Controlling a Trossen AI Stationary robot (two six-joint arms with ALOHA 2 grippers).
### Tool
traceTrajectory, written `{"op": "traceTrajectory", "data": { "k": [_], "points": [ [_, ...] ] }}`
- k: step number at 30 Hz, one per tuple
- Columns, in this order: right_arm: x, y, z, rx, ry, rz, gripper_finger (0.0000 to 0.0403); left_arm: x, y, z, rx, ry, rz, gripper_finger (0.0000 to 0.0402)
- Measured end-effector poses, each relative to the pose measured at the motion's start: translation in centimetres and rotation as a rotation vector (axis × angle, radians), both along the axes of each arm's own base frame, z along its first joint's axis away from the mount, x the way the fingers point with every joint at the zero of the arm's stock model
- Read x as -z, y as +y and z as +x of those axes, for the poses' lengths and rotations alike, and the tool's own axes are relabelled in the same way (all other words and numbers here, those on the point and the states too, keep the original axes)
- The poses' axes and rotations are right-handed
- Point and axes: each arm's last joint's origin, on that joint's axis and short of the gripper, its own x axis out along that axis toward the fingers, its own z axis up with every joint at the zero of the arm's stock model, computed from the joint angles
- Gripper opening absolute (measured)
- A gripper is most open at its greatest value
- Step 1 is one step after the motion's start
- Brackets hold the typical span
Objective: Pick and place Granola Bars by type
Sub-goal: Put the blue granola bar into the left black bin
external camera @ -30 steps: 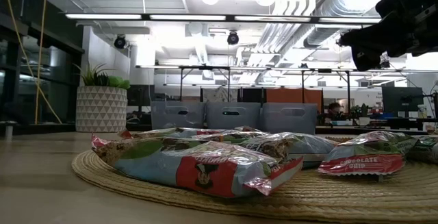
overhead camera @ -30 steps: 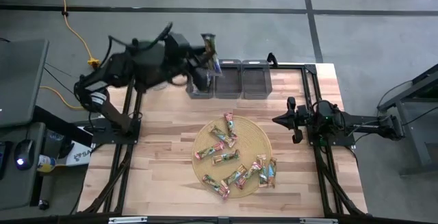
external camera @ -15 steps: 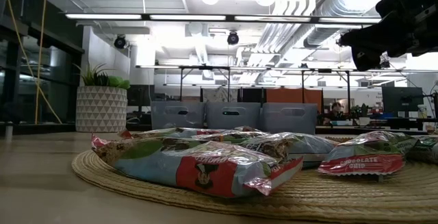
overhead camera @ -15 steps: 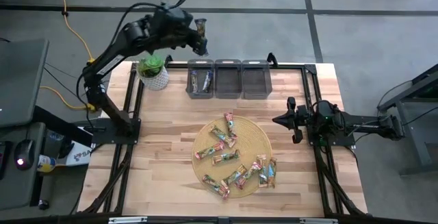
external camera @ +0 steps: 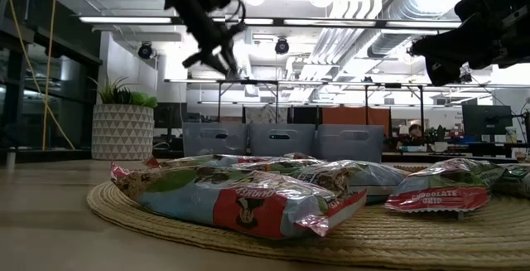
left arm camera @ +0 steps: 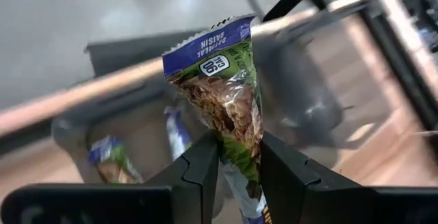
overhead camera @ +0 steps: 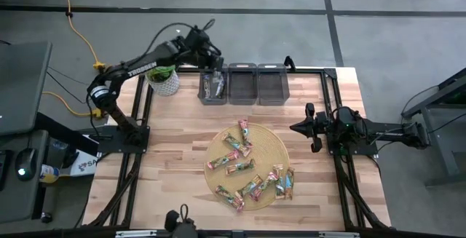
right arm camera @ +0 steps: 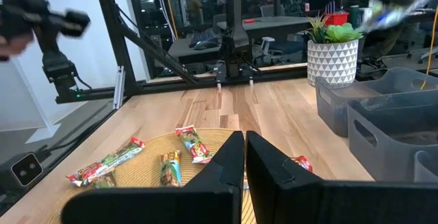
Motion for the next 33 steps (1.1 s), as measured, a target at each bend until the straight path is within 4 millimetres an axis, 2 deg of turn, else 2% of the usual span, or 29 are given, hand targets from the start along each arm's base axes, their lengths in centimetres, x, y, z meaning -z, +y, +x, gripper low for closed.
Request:
{"op": "traceTrajectory", "data": {
  "k": [6,10,18,28,33],
  "points": [
    [0.0,0.0,0.0,0.0,0.0,0.0,0.0,5.3,0.1,-1.3,-0.059,0.098,-0.078,0.0091],
    [0.0,0.0,0.0,0.0,0.0,0.0,0.0,7.3,0.2,-2.2,-0.135,0.157,-0.099,0.0091],
    [0.0,0.0,0.0,0.0,0.0,0.0,0.0,8.3,0.6,-2.6,-0.099,0.144,-0.075,0.0091],
    [0.0,0.0,0.0,0.0,0.0,0.0,0.0,11.7,1.0,-1.1,0.005,0.176,-0.152,0.0091],
    [0.0,0.0,0.0,0.0,0.0,0.0,0.0,12.0,1.0,-0.9,0.036,0.182,-0.15,0.0092]
  ]
}}
